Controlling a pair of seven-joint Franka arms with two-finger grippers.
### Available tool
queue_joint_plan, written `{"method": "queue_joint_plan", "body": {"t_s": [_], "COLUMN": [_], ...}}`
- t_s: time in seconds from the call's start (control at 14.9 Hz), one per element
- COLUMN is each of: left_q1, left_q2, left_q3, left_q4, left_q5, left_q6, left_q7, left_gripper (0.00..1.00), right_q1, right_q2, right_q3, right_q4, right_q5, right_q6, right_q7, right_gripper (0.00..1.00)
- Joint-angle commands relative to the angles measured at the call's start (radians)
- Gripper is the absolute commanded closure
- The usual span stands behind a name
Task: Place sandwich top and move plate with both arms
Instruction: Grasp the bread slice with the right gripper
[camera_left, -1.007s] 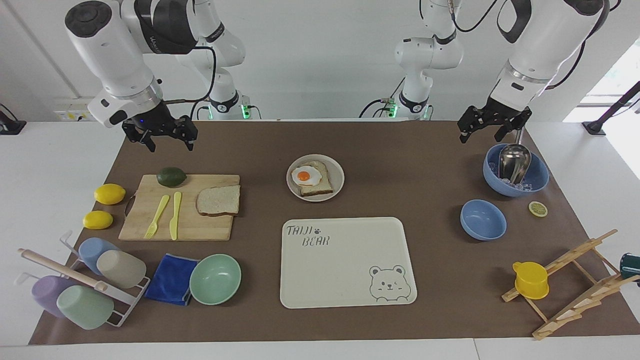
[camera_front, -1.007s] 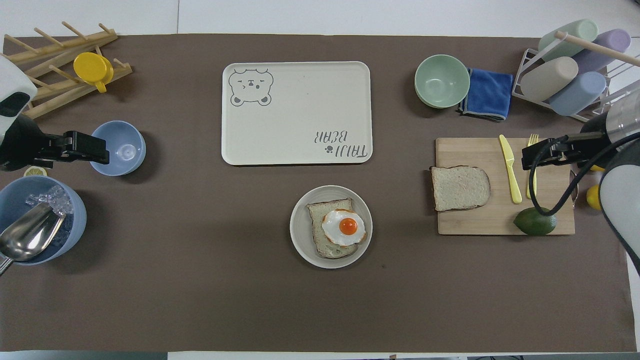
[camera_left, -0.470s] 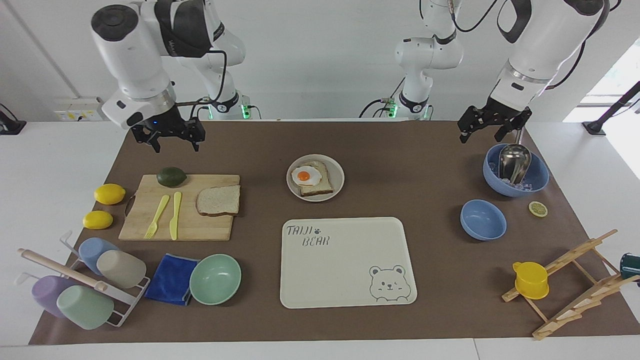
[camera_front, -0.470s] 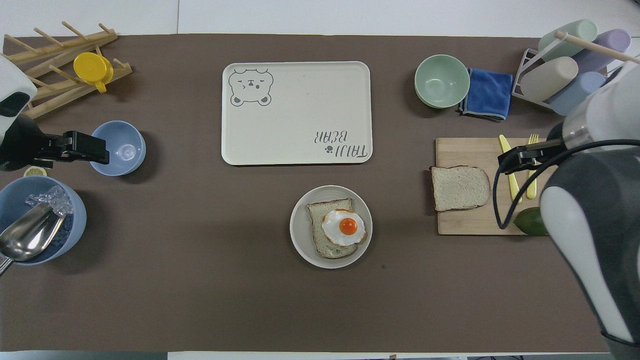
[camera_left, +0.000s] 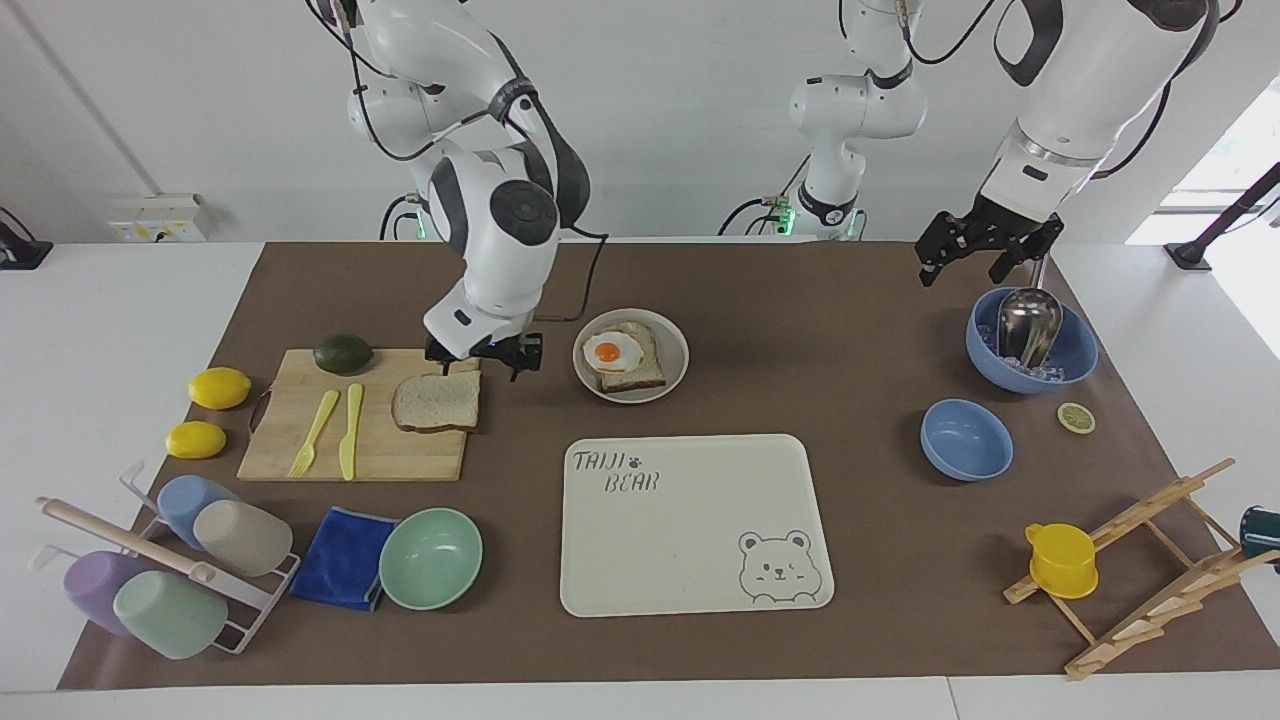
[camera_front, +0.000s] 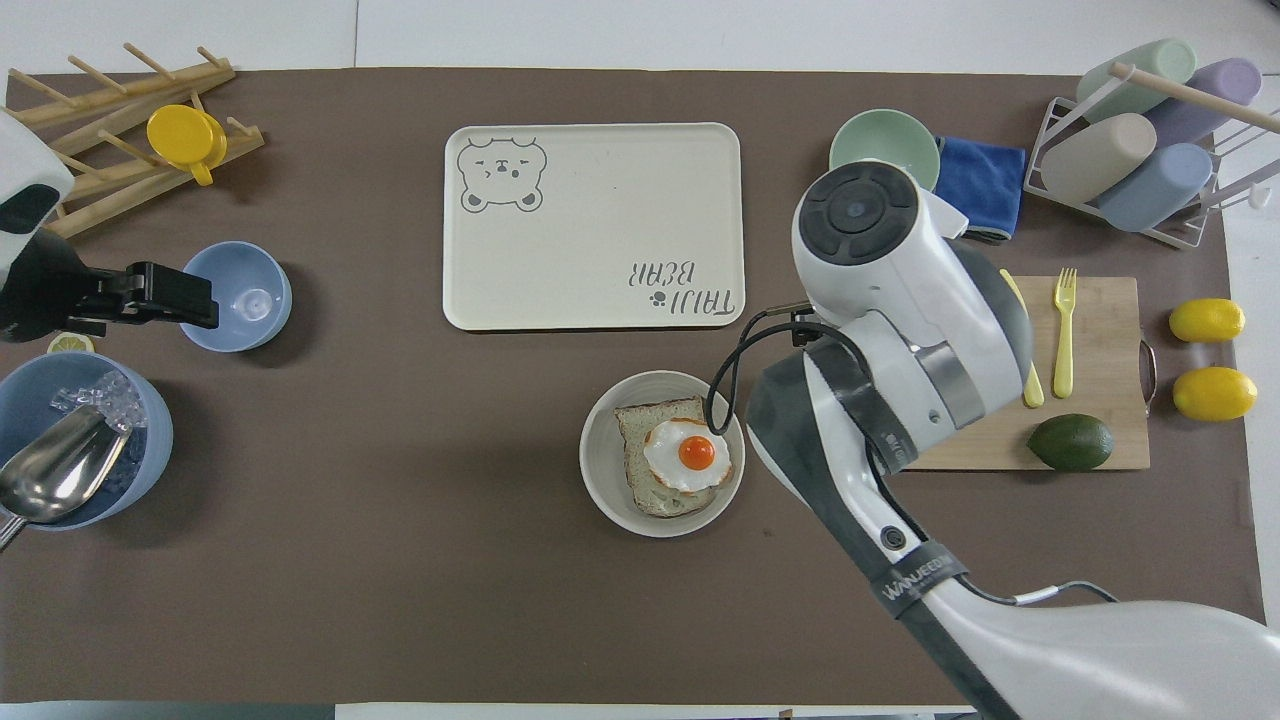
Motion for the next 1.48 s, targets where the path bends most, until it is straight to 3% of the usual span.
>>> {"method": "queue_joint_plan", "body": {"t_s": [0.0, 0.2, 0.6, 1.07, 1.41], "left_q1": [0.006, 0.006, 0.006, 0.006, 0.006], "left_q2": [-0.02, -0.02, -0.02, -0.02, -0.02], "left_q3": [0.0, 0.0, 0.0, 0.0, 0.0], "left_q4": [-0.025, -0.025, -0.025, -0.025, -0.025], "left_q5": [-0.001, -0.001, -0.001, -0.001, -0.001], "left_q6": [0.01, 0.01, 0.01, 0.01, 0.01], "left_q7": [0.01, 0.01, 0.01, 0.01, 0.01], "left_gripper": [0.0, 0.0, 0.0, 0.0, 0.0], "right_q1": [0.032, 0.028, 0.019, -0.031, -0.034], "right_q2": [0.047, 0.06, 0.038, 0.028, 0.02], "right_q3": [-0.001, -0.001, -0.003, -0.001, -0.001], "right_q4": [0.004, -0.018, -0.156, -0.21, -0.237], "right_q5": [-0.044, -0.047, -0.105, -0.108, -0.108], "right_q6": [0.006, 0.034, 0.122, 0.15, 0.158], "right_q7": [0.119, 0.145, 0.181, 0.176, 0.176], "right_gripper": [0.0, 0.0, 0.0, 0.23, 0.25]}}
